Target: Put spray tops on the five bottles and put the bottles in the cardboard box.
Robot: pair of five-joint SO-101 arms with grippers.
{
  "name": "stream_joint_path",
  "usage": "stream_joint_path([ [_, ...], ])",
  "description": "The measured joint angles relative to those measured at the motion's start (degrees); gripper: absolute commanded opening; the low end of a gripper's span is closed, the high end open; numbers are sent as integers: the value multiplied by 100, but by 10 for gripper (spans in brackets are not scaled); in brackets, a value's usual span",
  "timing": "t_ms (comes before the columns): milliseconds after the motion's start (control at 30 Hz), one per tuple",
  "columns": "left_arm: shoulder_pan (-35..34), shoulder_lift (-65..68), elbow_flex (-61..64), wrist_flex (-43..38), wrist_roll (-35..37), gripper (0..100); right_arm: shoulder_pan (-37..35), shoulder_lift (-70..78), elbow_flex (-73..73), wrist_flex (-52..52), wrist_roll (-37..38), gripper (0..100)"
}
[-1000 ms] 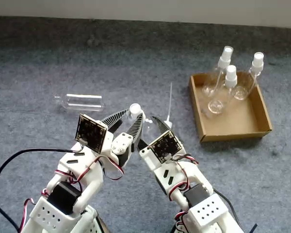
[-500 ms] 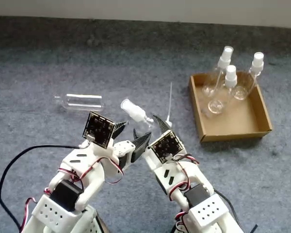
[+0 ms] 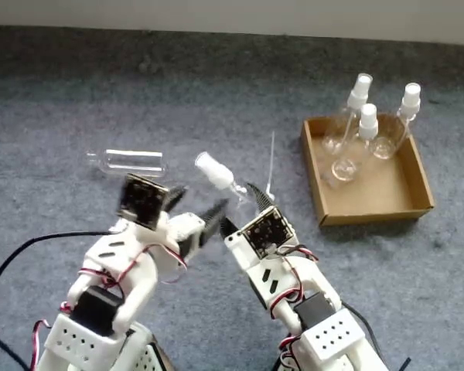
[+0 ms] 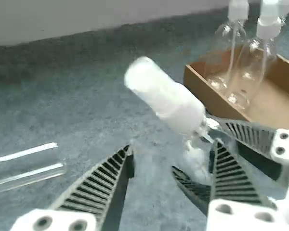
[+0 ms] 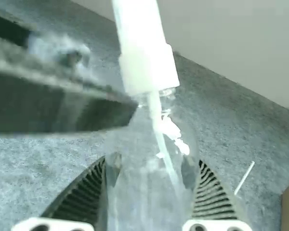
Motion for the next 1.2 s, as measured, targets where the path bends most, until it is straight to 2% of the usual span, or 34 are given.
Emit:
stream_joint_path([
  [200, -580, 88, -79, 35, -18, 190, -26, -9, 0, 0, 0, 94],
  [600, -747, 79, -105, -132, -18, 189, -26, -9, 9, 0, 0, 94],
  [867, -782, 79, -105, -1099, -18, 189, -26, -9, 9, 0, 0, 94],
  [1000, -774, 79, -105, -1213, -18, 189, -26, -9, 9, 0, 0, 94],
  [1200, -352, 79, -105, -1231, -18, 189, 0, -9, 9, 0, 0, 94],
])
